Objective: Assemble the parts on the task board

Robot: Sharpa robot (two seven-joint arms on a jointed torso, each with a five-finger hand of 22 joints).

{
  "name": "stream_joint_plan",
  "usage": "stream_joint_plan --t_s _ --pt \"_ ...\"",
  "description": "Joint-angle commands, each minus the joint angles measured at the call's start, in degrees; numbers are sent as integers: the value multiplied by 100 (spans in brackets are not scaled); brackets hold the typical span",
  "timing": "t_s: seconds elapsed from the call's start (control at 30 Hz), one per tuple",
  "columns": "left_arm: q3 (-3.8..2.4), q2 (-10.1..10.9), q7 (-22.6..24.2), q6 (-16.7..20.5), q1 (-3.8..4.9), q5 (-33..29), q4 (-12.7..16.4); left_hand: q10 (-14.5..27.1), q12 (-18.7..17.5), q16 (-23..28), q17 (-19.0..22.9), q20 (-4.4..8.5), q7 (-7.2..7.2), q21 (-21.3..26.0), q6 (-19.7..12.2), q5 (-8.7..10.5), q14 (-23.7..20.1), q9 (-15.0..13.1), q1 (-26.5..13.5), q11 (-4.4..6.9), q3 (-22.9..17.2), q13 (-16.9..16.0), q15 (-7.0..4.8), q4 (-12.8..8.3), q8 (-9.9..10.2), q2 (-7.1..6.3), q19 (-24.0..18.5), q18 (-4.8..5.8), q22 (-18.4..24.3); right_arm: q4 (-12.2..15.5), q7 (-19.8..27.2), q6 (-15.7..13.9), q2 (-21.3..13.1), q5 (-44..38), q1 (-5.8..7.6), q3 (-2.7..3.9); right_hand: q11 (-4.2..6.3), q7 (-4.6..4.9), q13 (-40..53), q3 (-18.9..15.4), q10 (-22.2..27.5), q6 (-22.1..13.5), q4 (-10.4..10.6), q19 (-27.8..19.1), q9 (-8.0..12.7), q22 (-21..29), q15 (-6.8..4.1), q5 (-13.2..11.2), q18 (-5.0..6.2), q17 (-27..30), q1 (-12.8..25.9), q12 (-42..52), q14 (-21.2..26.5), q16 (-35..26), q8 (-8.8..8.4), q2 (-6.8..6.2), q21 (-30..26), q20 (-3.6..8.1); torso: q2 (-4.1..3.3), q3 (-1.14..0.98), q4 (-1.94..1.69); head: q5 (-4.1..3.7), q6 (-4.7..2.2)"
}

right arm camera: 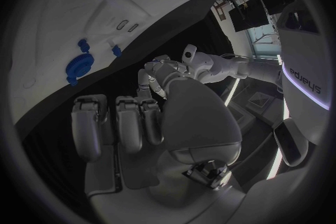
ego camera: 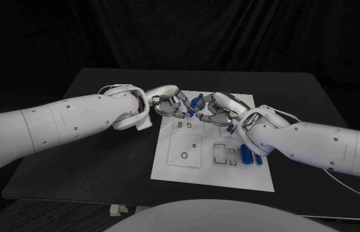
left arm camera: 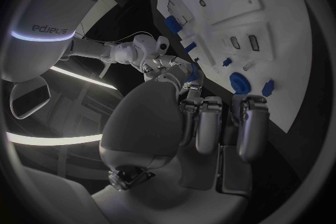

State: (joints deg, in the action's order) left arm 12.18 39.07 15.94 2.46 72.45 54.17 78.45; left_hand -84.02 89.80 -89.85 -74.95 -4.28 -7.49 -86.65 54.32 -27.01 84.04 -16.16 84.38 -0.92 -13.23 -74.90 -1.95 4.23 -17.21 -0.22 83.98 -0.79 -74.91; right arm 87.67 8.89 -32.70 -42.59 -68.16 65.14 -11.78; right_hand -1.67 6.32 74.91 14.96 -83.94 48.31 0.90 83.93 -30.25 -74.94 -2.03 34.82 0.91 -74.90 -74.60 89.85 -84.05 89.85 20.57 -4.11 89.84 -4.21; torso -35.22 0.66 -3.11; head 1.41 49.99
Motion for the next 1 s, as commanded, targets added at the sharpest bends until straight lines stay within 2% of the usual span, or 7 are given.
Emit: stream_joint_plan --t_s 0.03,0.1,0.13,0.23,0.47,0.7,1.0 --pt "-7 -6 18 -164 2 -43 16 -598 20 -15 -1505 20 238 10 196 -33 596 -442 51 34 -37 -1510 -42 0 -443 -9 253 -43 -1227 55 -35 -79 -24 -270 -6 2 -33 22 1509 1 -606 -137 -13 607 27 -1506 52 -27 -91 -1510 72 15 -595 15 -53 -69 16 -54 -4 2 -2 10 1" --pt "-7 -8 -23 -216 1 -43 15 -598 20 -15 -1505 20 238 11 195 -35 596 -443 51 34 -38 -1510 -42 0 -444 -9 253 -43 -1226 90 35 -183 -48 -380 -6 2 -28 42 1509 7 -606 -253 -16 607 51 -1506 52 -45 -91 -1510 77 15 -595 15 -96 -86 16 -59 -5 2 -1 18 1" --pt "-7 -9 -46 -246 1 -43 13 -598 20 -15 -1505 20 237 16 191 -41 596 -447 53 34 -43 -1510 -41 -3 -446 -9 248 -45 -1223 115 79 -256 -65 -444 -6 2 -20 54 1509 10 -606 -368 -23 607 71 -1506 45 -140 -91 -1510 70 15 -595 15 -130 -101 16 -59 -6 3 1 25 1" --pt "-7 -11 -90 -297 1 -43 10 -598 20 -15 -1505 20 234 13 179 -55 596 -456 58 32 -57 -1510 -41 -9 -453 -7 251 -44 -1226 169 190 -424 -96 -553 -6 2 -6 60 1509 45 -606 -561 -50 607 119 -1506 34 -125 -91 -1510 28 15 -595 15 -204 -115 16 -53 -9 0 -1 16 1" --pt "-7 -20 -174 -377 0 -43 3 -598 20 -15 -1505 19 232 13 171 -62 596 -462 62 31 -67 -1510 -40 -14 -457 -6 252 -44 -1227 276 421 -680 -139 -751 -7 2 13 39 1509 81 -606 -656 -68 607 154 -1506 24 -100 -91 -1510 -8 15 -595 15 -230 -119 16 -44 -9 -3 2 23 1" --pt "-6 -20 -246 -438 -3 -43 -3 -598 20 -15 -1505 19 229 10 162 -70 596 -470 66 30 -79 -1510 -39 -19 -462 -4 255 -42 -1230 336 495 -681 -154 -916 -7 2 50 -2 1509 156 -606 -595 -108 607 175 -1506 -8 20 -91 -1510 -80 15 -595 15 -174 -114 16 -18 -13 -1 15 36 1" --pt "-6 -20 -268 -452 -3 -43 -4 -598 20 -15 -1505 18 227 13 154 -78 596 -477 64 27 -88 -1510 -38 -20 -468 -1 253 -43 -1228 301 453 -458 -138 -968 -7 2 69 -13 1509 287 -606 -499 -153 607 225 -1506 -30 311 -91 -1510 -126 15 -595 15 -106 -124 16 10 -12 -6 -2 22 1"
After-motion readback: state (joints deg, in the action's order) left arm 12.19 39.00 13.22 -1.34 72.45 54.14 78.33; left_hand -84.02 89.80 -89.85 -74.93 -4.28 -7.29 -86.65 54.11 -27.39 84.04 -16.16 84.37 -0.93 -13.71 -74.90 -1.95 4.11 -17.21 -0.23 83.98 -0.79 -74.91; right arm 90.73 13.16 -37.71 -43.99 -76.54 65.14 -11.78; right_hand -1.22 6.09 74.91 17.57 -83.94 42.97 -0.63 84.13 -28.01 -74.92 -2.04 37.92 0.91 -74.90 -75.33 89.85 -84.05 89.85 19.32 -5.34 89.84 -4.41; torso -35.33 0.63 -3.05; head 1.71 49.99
